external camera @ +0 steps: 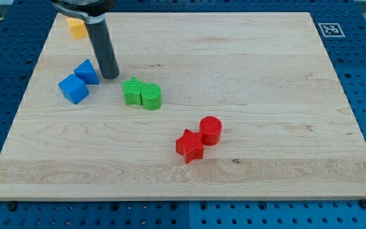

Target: Separate the green star and the red circle

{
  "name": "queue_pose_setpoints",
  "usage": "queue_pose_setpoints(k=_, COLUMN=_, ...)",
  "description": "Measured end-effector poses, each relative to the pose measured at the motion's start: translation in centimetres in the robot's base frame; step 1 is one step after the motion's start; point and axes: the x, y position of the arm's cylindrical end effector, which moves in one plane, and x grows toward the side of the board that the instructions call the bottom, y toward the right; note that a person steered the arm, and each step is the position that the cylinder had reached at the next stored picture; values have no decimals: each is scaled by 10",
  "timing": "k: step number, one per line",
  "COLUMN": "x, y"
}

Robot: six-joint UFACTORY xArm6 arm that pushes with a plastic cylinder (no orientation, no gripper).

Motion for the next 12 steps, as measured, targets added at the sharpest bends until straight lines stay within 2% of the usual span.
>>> queue_pose_setpoints(k=2, x=1, y=17)
queue_pose_setpoints(k=7, x=82, y=26)
queue_pose_setpoints(k=9, x=94, y=31)
queue_pose_setpoints(k=12, x=92, y=105)
